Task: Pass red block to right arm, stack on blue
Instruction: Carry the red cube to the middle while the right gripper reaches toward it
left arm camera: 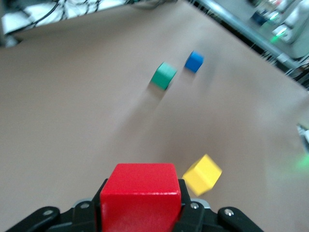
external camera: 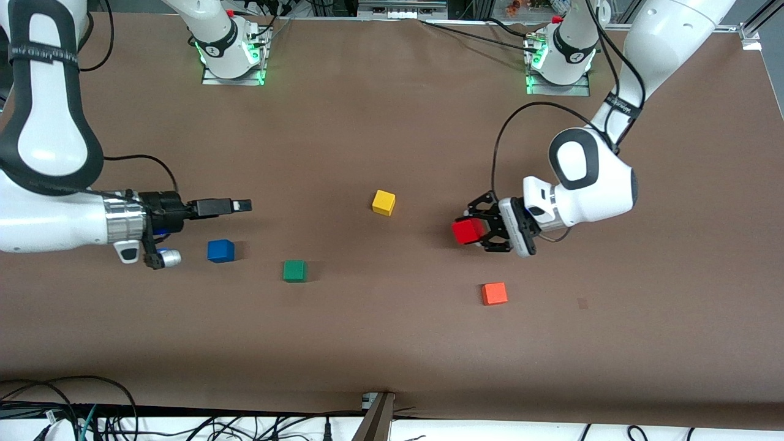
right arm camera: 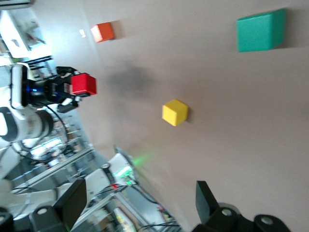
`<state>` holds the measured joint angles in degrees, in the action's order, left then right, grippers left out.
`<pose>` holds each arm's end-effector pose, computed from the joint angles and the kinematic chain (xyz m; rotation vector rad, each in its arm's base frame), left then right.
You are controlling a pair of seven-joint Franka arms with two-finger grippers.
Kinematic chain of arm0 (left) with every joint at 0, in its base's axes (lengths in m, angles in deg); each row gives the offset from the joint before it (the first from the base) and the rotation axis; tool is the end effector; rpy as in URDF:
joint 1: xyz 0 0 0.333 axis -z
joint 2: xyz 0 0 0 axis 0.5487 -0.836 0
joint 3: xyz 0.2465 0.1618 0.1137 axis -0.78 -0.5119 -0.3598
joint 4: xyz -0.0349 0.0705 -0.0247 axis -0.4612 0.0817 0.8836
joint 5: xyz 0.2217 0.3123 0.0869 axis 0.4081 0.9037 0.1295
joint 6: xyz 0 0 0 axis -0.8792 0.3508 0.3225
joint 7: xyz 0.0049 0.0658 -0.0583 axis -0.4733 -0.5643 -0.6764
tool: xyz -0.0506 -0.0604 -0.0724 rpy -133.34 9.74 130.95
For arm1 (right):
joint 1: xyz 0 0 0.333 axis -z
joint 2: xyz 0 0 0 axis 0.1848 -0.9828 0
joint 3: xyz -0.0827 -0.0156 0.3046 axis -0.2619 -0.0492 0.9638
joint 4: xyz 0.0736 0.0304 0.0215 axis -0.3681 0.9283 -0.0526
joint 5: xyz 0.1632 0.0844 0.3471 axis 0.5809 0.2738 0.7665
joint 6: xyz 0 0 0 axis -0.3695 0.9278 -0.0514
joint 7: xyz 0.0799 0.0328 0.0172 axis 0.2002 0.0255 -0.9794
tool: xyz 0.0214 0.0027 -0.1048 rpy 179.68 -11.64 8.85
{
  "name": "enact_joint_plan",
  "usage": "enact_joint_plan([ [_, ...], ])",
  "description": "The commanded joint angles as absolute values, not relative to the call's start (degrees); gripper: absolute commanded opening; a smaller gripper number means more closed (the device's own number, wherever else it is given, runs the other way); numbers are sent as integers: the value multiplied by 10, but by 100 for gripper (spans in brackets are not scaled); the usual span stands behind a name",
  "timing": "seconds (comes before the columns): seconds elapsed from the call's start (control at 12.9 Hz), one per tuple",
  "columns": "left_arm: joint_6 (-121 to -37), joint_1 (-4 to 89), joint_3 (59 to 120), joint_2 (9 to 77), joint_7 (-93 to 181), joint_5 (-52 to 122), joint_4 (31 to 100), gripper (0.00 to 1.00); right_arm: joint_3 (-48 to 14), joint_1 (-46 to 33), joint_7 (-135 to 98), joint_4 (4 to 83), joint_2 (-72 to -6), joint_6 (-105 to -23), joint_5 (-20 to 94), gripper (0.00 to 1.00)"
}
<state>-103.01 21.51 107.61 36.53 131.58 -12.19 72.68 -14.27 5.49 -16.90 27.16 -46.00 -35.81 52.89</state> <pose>0.6052 -0.2407 0.2772 2.0042 -1.0330 0.5773 0.6626 0.1217 0.3952 -2.1979 0.0740 0.4854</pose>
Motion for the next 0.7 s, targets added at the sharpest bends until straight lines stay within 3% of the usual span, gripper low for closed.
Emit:
enact_joint_plan([
  [0.0,-1003,211,1133,265,1353,-149,635,0,-138,52,-231,285,-500,-350,609,100],
  [0.39,-996,245,1161,241,1477,-219,596,0,-135,23,-310,308,-556,-362,745,100],
  [0.62,-995,263,1161,184,1656,-327,586,0,-135,-12,-331,325,-570,-396,817,100],
])
